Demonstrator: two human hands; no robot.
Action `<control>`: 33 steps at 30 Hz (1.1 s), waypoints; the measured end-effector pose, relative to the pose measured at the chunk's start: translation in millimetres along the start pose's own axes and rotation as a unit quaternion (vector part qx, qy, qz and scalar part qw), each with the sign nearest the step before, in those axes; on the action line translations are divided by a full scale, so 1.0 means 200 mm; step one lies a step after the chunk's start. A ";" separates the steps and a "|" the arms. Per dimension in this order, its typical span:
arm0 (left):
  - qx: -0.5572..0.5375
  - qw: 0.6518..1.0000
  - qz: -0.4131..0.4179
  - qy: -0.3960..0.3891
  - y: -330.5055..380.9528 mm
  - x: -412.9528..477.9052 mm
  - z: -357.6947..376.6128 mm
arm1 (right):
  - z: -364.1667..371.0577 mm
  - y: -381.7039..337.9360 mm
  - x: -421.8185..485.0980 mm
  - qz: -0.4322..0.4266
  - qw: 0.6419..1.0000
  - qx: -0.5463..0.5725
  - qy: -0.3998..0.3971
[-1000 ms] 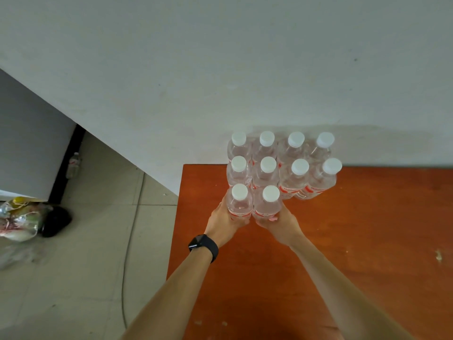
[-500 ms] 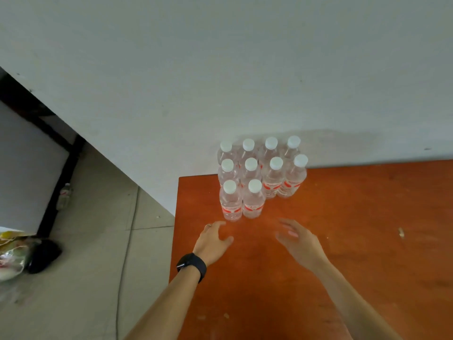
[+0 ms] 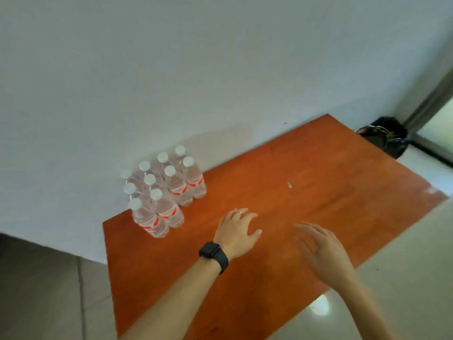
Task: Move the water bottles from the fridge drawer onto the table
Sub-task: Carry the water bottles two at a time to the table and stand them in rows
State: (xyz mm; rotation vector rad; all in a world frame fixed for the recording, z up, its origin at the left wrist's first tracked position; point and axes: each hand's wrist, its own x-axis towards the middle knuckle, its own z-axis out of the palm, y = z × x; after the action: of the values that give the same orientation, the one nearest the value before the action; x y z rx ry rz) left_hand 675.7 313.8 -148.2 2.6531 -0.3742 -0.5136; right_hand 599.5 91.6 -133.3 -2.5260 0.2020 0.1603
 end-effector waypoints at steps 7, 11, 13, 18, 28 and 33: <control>0.083 0.974 0.210 -0.018 1.16 0.11 0.28 | -0.66 0.70 -0.57 0.135 0.981 -0.030 0.134; 0.142 0.934 0.328 -0.019 1.81 0.04 0.52 | -0.97 1.13 -0.98 0.198 0.958 -0.048 0.204; 0.158 0.911 0.382 -0.016 2.10 -0.02 0.63 | -1.11 1.30 -1.18 0.226 0.944 -0.052 0.235; 0.154 0.860 0.487 -0.006 2.78 -0.16 0.81 | -1.45 1.64 -1.61 0.285 0.902 -0.052 0.321; 0.110 0.786 0.609 -0.003 3.84 -0.31 1.24 | -1.94 2.31 -2.12 0.357 0.832 -0.064 0.419; 0.103 0.768 0.632 -0.028 4.36 -0.23 1.49 | -2.22 2.80 -2.19 0.379 0.814 -0.087 0.431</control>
State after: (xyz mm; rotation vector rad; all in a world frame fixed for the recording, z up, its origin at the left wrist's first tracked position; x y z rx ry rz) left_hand 355.9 -540.0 -3.0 1.8789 -2.0692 -0.0708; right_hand 98.8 -569.1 -11.4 -2.3502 1.6071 -0.7108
